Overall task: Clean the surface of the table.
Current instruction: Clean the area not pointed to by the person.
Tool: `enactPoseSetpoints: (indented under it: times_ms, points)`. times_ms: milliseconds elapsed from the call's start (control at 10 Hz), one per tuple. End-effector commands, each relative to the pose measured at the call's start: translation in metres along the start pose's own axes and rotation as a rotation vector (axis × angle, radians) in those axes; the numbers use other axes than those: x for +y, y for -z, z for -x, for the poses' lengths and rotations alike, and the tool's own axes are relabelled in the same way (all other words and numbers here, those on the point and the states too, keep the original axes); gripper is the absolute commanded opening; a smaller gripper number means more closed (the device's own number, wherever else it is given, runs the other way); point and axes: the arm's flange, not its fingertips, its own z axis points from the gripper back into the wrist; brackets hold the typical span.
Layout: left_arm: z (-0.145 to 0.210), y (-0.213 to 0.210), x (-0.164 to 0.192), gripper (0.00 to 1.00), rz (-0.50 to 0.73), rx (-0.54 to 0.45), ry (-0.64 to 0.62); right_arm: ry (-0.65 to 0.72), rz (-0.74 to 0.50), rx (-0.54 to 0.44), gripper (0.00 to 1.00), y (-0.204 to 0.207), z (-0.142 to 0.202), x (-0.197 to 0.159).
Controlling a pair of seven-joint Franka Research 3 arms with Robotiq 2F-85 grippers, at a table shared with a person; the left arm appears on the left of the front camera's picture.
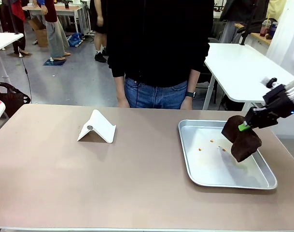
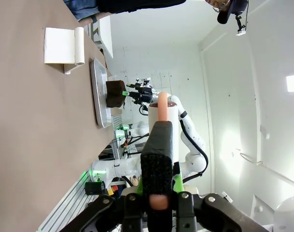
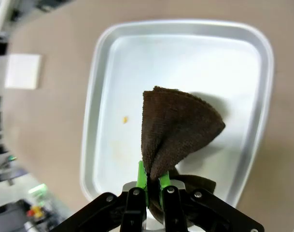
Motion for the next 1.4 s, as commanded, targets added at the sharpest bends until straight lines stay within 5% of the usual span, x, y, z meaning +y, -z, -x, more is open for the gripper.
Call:
enactPoseSetpoints:
  times_ms: [0,300,1300]
  points:
    - [0.001,0.003,-0.005,0.22,0.009,-0.012,-0.012,0.047,0.216,0.015,0.11,0.021,-0.011,0.013]
    - [0.001,0.003,-0.005,0.22,0.009,-0.012,-0.012,0.045,0.289,0.038,0.11,0.061,-0.027,0.014]
    - [0.001,0.003,-0.005,0.22,0.009,-0.012,-0.012,0.105,-0.132,0.066,0.11,0.154,-0.028,0.050]
